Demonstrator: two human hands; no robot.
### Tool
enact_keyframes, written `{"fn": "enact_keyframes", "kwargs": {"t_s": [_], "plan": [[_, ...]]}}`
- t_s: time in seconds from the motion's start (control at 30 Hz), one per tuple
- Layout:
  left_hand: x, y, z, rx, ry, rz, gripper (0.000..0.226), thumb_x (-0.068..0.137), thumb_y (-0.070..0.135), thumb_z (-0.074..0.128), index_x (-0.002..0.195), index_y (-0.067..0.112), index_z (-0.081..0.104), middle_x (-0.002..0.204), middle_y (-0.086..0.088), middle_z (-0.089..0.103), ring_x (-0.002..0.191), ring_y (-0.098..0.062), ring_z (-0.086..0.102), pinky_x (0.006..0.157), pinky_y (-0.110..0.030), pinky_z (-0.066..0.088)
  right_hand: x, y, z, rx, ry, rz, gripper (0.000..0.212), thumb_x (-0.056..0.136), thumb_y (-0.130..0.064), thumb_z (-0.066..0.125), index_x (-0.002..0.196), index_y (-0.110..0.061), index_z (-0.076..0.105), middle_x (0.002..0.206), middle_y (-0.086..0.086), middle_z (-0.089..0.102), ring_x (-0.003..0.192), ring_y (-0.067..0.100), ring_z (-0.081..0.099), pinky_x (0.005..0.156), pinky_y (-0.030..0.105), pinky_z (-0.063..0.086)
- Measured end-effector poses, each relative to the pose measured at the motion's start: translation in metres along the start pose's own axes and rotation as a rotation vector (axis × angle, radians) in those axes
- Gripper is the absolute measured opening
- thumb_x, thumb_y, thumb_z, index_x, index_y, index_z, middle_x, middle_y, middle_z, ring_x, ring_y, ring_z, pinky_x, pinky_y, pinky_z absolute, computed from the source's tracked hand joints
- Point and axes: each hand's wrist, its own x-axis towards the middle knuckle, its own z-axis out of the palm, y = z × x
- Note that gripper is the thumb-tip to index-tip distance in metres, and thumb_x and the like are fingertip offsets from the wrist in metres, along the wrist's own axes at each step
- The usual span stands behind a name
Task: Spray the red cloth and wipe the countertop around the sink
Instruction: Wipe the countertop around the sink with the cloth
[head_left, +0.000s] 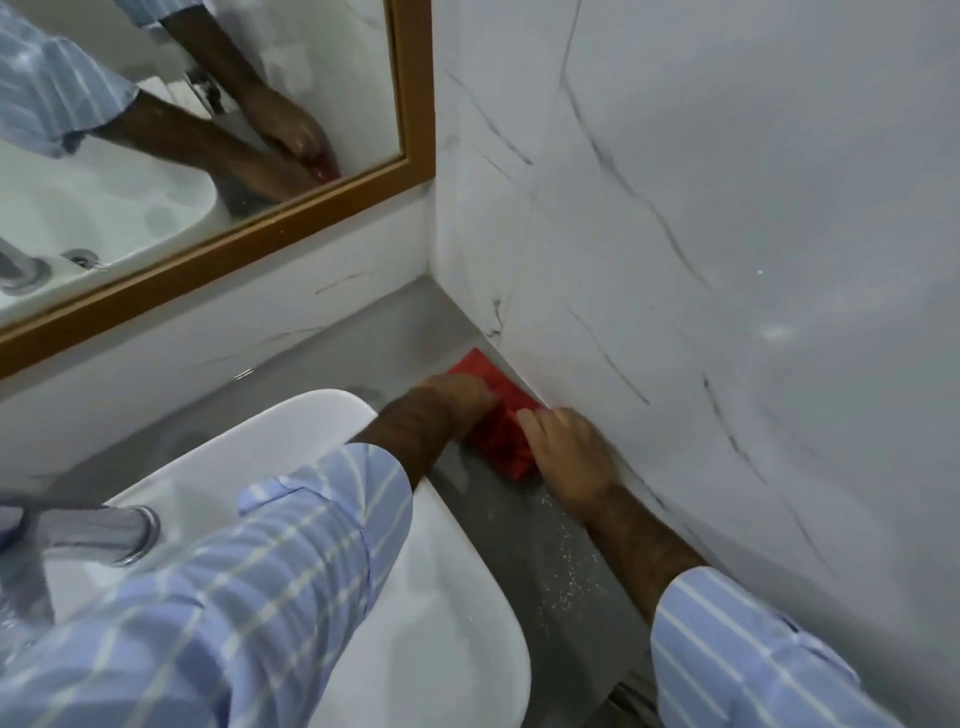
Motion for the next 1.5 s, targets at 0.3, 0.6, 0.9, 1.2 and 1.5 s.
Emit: {"fn": "enact_keyframes", "kwargs": {"t_s": [0.3,0.6,0.9,1.2,1.5], "plan": [[-0.093,0.016,0.031,-0.443,0.706,-0.739,0.054,0.088,0.04,0.06,0.13,0.007,0.063,0.136,-0.021,0.062,0.134,-0.042,0.052,0.116,-0.053,0.036,0.009,0.008,0.008,0.29,0.132,-0.038,0.051,0.082,-0.011,0.042,0.122,-0.004,0.073,0.124,0.016,0.073,0.116,0.037,0.068,0.105,0.047,0.053],[-0.11,0.038,0.069,-0.477,0.663,-1.038,0.087,0.099,0.061,0.013,0.162,0.002,0.02,0.173,-0.018,0.016,0.16,-0.035,0.015,0.125,-0.062,0.019,0.072,-0.007,0.061,0.101,-0.092,-0.234,0.073,0.108,-0.054,0.031,0.163,-0.006,0.026,0.172,0.012,0.024,0.16,0.027,0.019,0.129,0.045,0.022],[-0.107,0.037,0.068,-0.472,0.618,-1.062,0.084,0.099,0.06,0.011,0.164,0.006,0.02,0.174,-0.014,0.014,0.16,-0.034,0.011,0.124,-0.066,0.019,0.003,-0.02,0.064,0.173,-0.085,-0.071,0.067,0.11,-0.046,0.022,0.166,-0.009,0.014,0.174,0.009,0.013,0.162,0.024,0.009,0.131,0.041,0.006],[-0.106,0.036,0.075,-0.466,0.632,-1.06,0.086,0.099,0.061,0.009,0.165,0.007,0.014,0.175,-0.013,0.01,0.161,-0.033,0.007,0.125,-0.066,0.015,0.12,-0.016,0.064,0.146,-0.097,-0.095,0.07,0.106,-0.047,0.02,0.164,-0.007,0.023,0.172,0.012,0.023,0.16,0.028,0.021,0.13,0.045,0.018],[-0.106,0.037,0.076,-0.498,0.663,-1.055,0.082,0.102,0.057,0.018,0.164,0.005,0.016,0.174,-0.014,0.011,0.161,-0.034,0.007,0.124,-0.066,0.012,-0.084,-0.011,0.059,0.162,-0.054,0.257,0.067,0.108,-0.047,0.027,0.163,-0.009,0.027,0.171,0.01,0.027,0.158,0.027,0.025,0.127,0.047,0.024]]}}
